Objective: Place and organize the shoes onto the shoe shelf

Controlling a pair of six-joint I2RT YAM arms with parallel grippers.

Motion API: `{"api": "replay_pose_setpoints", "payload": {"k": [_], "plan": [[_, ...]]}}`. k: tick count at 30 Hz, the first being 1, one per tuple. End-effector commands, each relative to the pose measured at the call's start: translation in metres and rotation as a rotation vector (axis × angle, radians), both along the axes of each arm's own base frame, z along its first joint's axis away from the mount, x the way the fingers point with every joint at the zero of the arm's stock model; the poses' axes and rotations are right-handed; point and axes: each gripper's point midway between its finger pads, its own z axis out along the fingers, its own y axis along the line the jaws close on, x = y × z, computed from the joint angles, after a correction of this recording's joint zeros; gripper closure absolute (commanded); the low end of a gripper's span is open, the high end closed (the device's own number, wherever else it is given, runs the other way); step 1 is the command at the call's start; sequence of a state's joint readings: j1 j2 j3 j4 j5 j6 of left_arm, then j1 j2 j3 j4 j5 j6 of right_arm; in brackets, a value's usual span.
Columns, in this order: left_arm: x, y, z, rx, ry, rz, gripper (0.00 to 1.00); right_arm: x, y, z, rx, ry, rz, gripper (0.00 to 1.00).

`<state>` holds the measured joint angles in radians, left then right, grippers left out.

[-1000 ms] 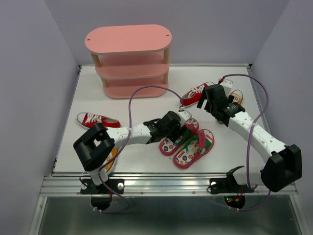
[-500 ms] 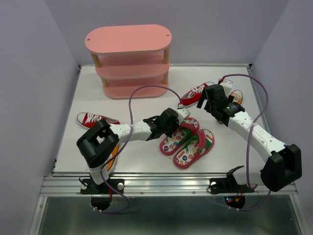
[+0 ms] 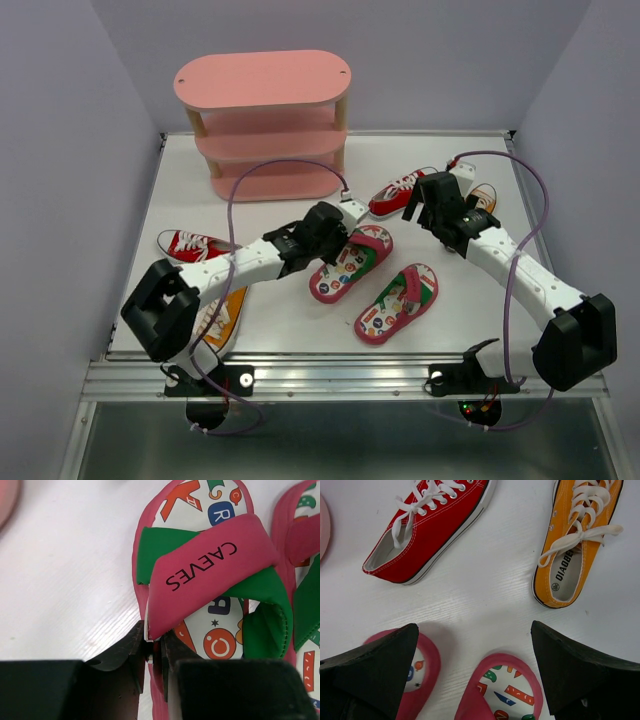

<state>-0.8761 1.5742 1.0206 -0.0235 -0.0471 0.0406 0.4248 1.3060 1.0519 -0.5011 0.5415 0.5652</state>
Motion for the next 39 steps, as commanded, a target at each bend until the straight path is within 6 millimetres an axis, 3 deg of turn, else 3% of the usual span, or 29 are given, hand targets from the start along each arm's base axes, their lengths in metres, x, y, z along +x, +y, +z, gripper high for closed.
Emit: {"api": "replay_pose_setpoints", "payload": {"k": [1,11,17,24,32,33,34,35,36,39], "plan": [[0.020,0.012,0.093,-0.167,-0.109,0.065,1.00,0.015,0.003,0.026,0.019,-0.080,-0.017,0.00],[0.023,0.071,0.165,-0.201,-0.139,0.173,1.00,0.016,-0.008,0.034,-0.006,-0.112,-0.069,0.00],[0.021,0.081,0.217,-0.229,-0.198,0.173,1.00,0.015,-0.009,0.033,-0.009,-0.111,-0.073,0.00],[0.026,0.109,0.282,-0.259,-0.272,0.265,1.00,0.015,-0.008,0.037,-0.001,-0.119,-0.070,0.00],[0.064,0.142,0.371,-0.336,-0.436,0.416,1.00,0.016,-0.004,0.036,0.014,-0.114,-0.053,0.00],[0.063,0.154,0.394,-0.351,-0.478,0.441,1.00,0.015,-0.003,0.037,0.016,-0.117,-0.052,0.00],[0.076,0.154,0.390,-0.324,-0.470,0.459,1.00,0.015,-0.003,0.036,0.018,-0.115,-0.052,0.00],[0.076,0.165,0.407,-0.320,-0.509,0.488,1.00,0.015,-0.003,0.036,0.018,-0.114,-0.051,0.00],[0.091,0.170,0.403,-0.293,-0.506,0.520,1.00,0.015,-0.002,0.036,0.022,-0.113,-0.050,0.00],[0.106,0.186,0.413,-0.326,-0.538,0.575,1.00,0.016,0.001,0.034,0.033,-0.106,-0.041,0.00]]}}
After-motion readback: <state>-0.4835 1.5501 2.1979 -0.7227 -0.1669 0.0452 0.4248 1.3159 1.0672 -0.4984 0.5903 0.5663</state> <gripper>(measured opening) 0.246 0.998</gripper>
